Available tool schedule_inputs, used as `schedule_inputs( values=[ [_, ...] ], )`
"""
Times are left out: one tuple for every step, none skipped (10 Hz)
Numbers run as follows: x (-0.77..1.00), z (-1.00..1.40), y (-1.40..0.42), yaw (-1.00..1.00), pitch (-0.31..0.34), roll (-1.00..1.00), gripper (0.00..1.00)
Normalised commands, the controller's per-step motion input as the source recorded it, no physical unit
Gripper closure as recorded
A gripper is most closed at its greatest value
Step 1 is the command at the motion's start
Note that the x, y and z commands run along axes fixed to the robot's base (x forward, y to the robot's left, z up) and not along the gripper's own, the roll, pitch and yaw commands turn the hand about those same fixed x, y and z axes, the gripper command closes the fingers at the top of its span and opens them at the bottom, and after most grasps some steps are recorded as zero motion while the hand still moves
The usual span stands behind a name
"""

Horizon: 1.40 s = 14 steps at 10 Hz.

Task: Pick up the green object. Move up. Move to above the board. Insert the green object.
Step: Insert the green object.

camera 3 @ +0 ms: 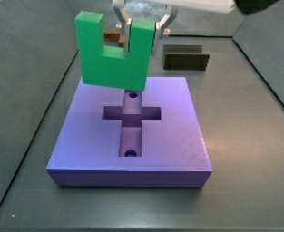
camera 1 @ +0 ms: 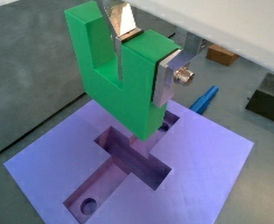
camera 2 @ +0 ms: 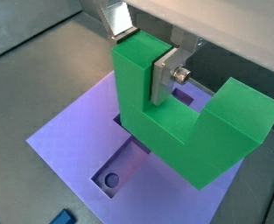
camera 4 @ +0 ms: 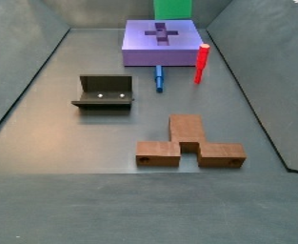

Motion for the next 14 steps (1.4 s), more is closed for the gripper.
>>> schedule_inputs(
  values=[
    [0.0,-0.2,-0.05,0.0,0.0,0.1,1.0],
    [0.03,-0.35,-0.32,0.16,-0.021,0.12,1.0],
    [0.03,-0.29,-0.35,0.46,-0.15,0.0,1.0],
    [0.11,0.0,-0.25,0.38,-0.171,0.0,1.0],
    [0.24,0.17,-0.12,0.3,-0.134,0.0,1.0],
    [0.25,0.25,0.0,0.24,-0.116,0.01,1.0],
    [0.25,0.25,0.0,0.09,-0.094,0.04,1.0],
    [0.29,0.19,0.0,0.0,-0.131,0.05,1.0],
    [0.34,0.14,0.0,-0.01,-0.154,0.07,1.0],
    [0.38,0.12,0.0,-0.03,-0.161,0.06,1.0],
    [0.23,0.0,0.0,-0.03,-0.1,0.0,1.0],
    [0.09,-0.09,0.0,-0.04,0.0,0.01,1.0],
    [0.1,-0.26,0.0,0.0,-0.024,0.0,1.0],
    [0.09,-0.31,0.0,0.0,-0.024,0.0,1.0]
  ],
)
